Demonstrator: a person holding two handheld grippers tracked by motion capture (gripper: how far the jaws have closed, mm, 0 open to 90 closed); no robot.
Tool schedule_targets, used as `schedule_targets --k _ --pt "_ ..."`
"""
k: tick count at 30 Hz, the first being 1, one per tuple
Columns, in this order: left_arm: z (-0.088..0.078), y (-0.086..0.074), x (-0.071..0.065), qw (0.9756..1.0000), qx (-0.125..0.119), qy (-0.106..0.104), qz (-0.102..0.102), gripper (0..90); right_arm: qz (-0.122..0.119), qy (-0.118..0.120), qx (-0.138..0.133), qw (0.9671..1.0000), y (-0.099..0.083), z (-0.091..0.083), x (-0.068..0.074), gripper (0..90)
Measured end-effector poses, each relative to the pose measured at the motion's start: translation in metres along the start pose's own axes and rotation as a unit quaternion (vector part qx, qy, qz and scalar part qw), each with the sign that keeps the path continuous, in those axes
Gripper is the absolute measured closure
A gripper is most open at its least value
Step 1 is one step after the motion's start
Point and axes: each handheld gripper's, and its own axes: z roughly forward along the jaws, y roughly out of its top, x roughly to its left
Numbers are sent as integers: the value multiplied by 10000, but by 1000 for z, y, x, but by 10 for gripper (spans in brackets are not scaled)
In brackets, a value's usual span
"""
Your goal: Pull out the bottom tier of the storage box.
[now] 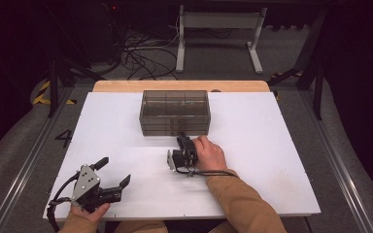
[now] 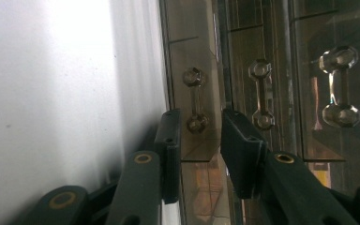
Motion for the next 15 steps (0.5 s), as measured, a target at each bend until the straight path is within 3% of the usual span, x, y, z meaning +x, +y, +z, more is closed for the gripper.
schedule_targets --k 8,15 --pt "1 0 0 10000 -7 -12 -7 97 146 -8 115 9998 1 2 1 697" --pt "1 0 0 10000 -3 -14 -5 97 32 -63 112 9999 3 3 2 713"
